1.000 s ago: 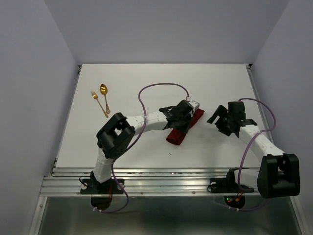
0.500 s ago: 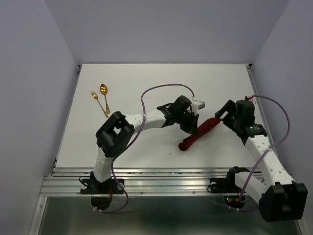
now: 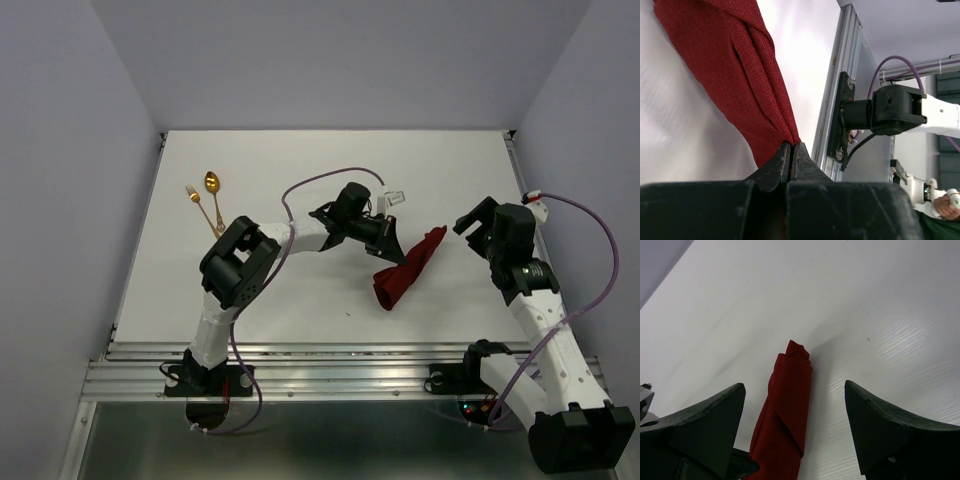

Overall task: Fold the napkin into a case and place the utensils inside
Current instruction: Turn over the smaller rectangle-folded napkin at the center of the board, then smooth out the smaller rectangle-folded napkin at the center of the board, then move the spoon to the center of the board.

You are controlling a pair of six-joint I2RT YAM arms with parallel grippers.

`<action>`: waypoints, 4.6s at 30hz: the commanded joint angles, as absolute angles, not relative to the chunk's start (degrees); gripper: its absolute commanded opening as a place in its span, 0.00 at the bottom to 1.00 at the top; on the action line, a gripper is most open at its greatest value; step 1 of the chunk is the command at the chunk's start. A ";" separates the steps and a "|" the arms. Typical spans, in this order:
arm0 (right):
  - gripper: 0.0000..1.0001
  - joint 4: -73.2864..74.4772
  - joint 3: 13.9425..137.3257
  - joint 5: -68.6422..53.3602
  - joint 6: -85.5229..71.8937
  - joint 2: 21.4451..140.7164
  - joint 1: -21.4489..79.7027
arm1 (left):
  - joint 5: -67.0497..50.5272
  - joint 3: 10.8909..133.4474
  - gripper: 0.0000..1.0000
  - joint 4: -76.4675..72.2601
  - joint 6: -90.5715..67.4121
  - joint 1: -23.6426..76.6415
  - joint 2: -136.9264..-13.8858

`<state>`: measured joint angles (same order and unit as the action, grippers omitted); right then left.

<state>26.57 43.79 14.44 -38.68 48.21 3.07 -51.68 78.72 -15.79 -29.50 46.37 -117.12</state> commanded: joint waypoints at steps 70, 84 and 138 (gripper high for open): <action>0.43 20.57 71.98 1.23 -36.22 96.69 7.82 | -28.83 80.42 0.03 12.66 -12.57 36.84 -105.57; 0.90 21.80 59.24 -5.01 -35.24 78.23 7.82 | 2.98 77.96 0.72 23.30 -20.48 4.15 -96.32; 0.95 23.12 47.37 -4.31 -37.70 71.72 7.82 | 10.80 111.88 0.56 26.79 -5.12 13.89 -124.63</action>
<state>22.87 47.35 -5.39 -37.32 73.08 7.60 0.67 107.74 22.44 -12.45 14.46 -126.39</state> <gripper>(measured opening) 0.948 0.551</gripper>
